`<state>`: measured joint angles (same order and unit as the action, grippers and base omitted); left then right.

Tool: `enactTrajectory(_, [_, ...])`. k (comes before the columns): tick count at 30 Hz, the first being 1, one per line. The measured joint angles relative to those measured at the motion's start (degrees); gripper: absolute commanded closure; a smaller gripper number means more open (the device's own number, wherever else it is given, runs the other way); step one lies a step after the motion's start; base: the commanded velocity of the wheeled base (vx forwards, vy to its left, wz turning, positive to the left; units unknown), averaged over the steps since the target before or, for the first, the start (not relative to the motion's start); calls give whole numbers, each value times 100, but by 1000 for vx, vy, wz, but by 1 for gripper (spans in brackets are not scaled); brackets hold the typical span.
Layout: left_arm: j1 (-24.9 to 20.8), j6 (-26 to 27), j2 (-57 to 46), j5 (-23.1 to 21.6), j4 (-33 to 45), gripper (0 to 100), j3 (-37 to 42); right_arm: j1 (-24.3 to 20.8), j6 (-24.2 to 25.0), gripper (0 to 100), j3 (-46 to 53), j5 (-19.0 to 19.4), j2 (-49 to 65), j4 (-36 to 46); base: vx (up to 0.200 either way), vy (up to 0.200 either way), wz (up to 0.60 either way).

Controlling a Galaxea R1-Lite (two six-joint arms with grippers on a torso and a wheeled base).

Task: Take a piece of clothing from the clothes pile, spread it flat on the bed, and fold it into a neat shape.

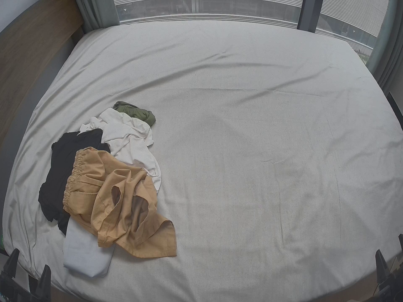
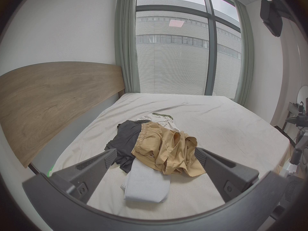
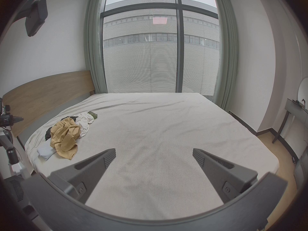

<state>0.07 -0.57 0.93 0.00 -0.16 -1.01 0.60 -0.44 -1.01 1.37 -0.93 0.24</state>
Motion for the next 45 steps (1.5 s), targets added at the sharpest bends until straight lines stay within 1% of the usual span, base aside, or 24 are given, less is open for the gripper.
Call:
enactTrajectory(11, [2,33,0,0,0,0,0,11,22,0,0,9,0,-9,0,0,0])
enactTrajectory(25, [9,-2,0,-7,0,0,0,11,-79,0,0,-4,0,-38,0,0,0])
enactTrajectory(27, [9,-2,0,-7,0,0,0,13,-90,0,0,-6,0,-180,0,0,0])
enactTrajectory(31, [9,4,0,-7,0,0,0,28,-137,0,-173,-33,-124,-757,0,0,0])
enactTrajectory(36, [9,11,0,-7,-6,0,0,-24,-150,0,-347,27,-541,-930,0,0,0])
enactTrajectory(39, [9,15,0,-10,-9,0,0,-194,-34,0,-395,44,-731,-959,0,0,0])
enactTrajectory(43, [6,15,0,-10,-9,0,0,-440,411,0,-638,79,-1042,-968,0,0,0])
enactTrajectory(45, [6,13,0,-10,-9,0,0,-552,646,0,-863,167,-1274,-970,0,0,0])
